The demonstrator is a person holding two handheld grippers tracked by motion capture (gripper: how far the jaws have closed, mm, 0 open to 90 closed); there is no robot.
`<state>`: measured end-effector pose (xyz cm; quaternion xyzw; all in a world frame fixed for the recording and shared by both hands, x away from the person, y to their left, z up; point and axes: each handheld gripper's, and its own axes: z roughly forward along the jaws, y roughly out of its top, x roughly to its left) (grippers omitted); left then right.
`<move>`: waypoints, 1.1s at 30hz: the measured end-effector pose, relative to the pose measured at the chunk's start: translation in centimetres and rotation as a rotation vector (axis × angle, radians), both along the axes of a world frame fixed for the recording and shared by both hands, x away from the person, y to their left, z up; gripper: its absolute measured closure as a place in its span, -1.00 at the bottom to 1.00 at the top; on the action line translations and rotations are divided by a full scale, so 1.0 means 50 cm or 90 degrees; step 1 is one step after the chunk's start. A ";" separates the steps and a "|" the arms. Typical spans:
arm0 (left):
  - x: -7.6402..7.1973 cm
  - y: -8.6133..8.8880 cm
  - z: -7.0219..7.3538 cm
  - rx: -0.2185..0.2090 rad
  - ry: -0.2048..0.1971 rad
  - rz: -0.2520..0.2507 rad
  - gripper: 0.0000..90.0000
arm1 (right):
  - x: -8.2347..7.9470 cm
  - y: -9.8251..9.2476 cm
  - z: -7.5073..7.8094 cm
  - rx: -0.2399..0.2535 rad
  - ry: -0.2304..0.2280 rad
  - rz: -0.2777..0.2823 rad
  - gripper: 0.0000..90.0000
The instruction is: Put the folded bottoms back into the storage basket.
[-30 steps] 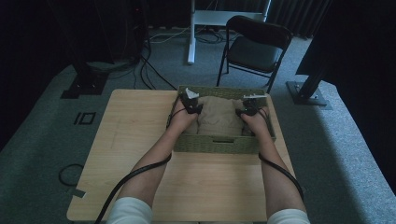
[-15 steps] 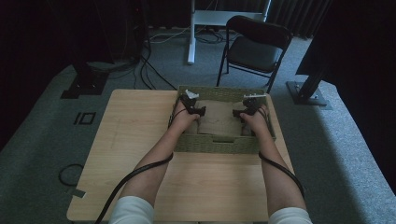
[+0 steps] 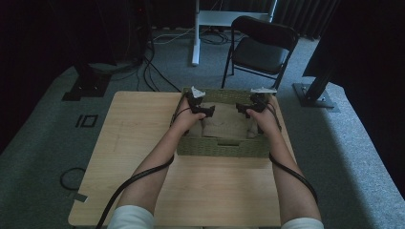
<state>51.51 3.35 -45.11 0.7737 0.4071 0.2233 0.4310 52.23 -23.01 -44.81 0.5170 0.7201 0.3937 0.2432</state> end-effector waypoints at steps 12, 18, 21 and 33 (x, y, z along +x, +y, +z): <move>-0.023 0.013 0.063 -0.008 0.002 -0.013 -0.59 | -0.019 0.005 0.028 0.008 -0.002 0.007 -0.66; -0.044 0.023 0.085 -0.009 -0.007 -0.010 -0.58 | -0.037 0.000 0.048 0.010 -0.008 0.006 -0.66; -0.056 0.031 0.091 0.001 -0.007 -0.011 -0.58 | -0.048 -0.006 0.057 0.004 -0.028 0.004 -0.66; -0.101 0.049 0.102 -0.002 -0.015 -0.011 -0.59 | -0.086 -0.009 0.076 -0.010 -0.039 0.024 -0.66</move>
